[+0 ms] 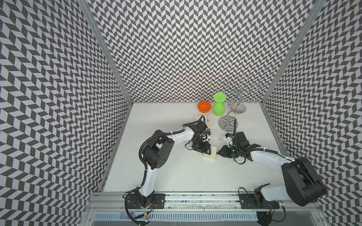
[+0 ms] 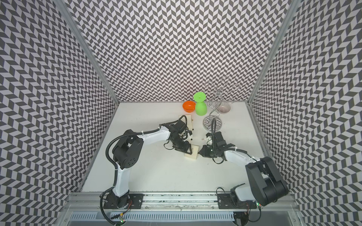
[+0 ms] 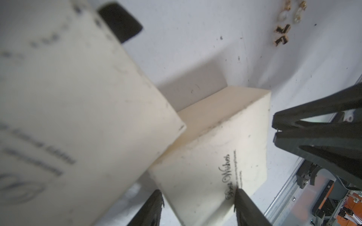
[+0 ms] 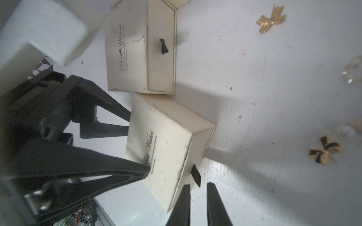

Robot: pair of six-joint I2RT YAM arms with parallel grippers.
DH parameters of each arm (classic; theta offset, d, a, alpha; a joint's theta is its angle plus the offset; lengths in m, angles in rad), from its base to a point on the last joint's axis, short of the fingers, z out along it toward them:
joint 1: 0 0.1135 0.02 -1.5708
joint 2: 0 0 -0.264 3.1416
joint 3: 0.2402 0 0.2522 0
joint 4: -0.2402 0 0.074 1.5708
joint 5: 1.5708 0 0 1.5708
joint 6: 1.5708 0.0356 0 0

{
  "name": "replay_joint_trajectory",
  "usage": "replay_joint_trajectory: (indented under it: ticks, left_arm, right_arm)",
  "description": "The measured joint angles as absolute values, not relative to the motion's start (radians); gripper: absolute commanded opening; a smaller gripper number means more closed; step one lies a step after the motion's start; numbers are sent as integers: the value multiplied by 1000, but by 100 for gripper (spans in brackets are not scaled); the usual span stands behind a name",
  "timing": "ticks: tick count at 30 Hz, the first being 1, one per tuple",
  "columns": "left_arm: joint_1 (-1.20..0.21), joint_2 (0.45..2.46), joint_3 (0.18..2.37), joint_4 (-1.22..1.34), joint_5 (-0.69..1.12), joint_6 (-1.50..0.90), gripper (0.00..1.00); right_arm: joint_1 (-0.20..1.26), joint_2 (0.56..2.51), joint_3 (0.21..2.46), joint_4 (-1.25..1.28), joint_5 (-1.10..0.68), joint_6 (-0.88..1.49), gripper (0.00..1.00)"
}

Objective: Take out the earrings from the drawer-style jewelry box
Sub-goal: Open the drawer in the jewelry box.

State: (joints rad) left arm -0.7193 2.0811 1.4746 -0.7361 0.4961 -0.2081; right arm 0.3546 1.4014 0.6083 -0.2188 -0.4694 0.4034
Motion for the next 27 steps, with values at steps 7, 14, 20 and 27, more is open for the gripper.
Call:
replay_joint_trajectory:
  ticks: [7, 14, 20, 27]
  left_arm:
    - [-719, 2081, 1475, -736, 496, -208, 60]
    - [-719, 2081, 1475, -736, 495, -208, 60]
    - [-719, 2081, 1475, -736, 495, -208, 60]
    - [-717, 2081, 1473, -733, 496, -216, 59]
  right_arm:
    - [355, 1450, 609, -191, -487, 403, 17]
    - [355, 1471, 609, -156, -511, 408, 5]
    - [354, 1477, 610, -144, -525, 410, 0]
    - [355, 1476, 627, -190, -482, 408, 0]
